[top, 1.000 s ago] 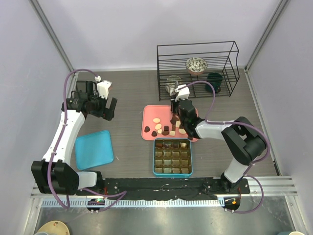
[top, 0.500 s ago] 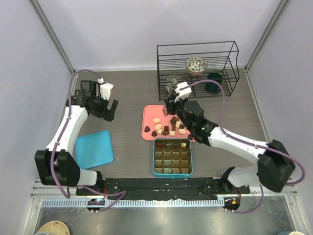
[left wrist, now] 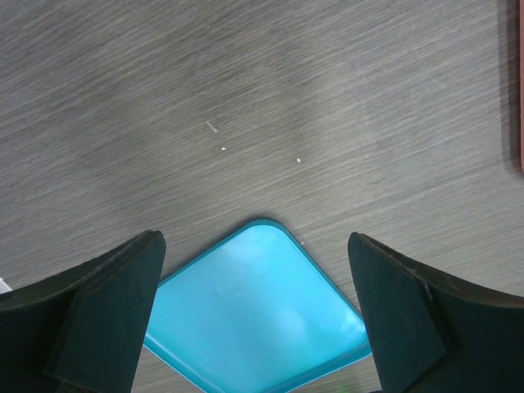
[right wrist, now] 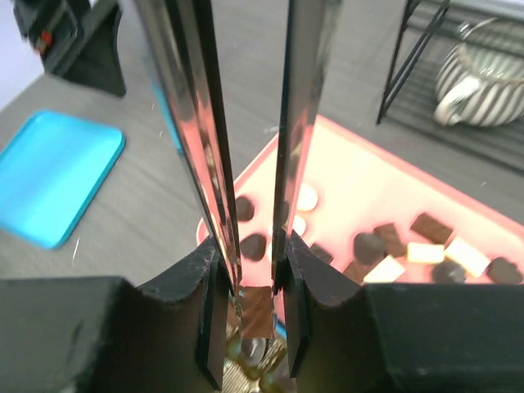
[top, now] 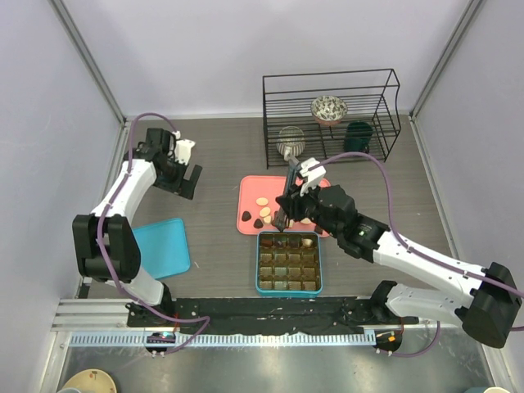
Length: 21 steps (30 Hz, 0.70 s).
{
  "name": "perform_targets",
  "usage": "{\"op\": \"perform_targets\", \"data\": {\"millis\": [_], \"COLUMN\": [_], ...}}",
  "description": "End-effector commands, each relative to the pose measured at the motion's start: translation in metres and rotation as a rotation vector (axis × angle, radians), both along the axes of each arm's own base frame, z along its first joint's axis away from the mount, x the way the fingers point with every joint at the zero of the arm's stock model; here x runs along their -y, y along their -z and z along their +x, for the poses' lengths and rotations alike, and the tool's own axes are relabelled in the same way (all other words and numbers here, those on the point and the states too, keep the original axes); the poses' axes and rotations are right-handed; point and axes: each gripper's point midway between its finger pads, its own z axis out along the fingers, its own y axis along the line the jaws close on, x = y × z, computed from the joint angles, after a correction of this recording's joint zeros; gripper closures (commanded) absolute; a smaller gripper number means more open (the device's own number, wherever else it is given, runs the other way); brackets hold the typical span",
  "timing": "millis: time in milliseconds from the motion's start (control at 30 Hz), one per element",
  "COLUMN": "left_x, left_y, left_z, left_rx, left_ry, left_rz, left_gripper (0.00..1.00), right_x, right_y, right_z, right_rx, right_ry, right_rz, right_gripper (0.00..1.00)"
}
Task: Pack the chocolate
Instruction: Pick up the fake chocolate from the plate.
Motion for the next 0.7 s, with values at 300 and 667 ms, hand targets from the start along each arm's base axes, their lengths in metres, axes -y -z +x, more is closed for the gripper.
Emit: {"op": "perform_targets", "data": {"millis": [300,667], "left_x": [-0.001,-0.013], "left_y": [-0.017,-0.005], "left_z": [0.016,0.032], "left_rx": [0.079,0.069], "left_ry": [-0.022,-0.029], "left_rz": [-0.001,0.063], "left_gripper": [0.00,0.00], "right_x": [-0.021,0.005], "right_y": [0.006,0.002], "right_z": [-0.025,0.010], "right_rx": [-0.016,0.076], "right_ry": [-0.062,0.173], "right_rz": [-0.043,-0.109], "right_gripper": [0.84,0.89]}}
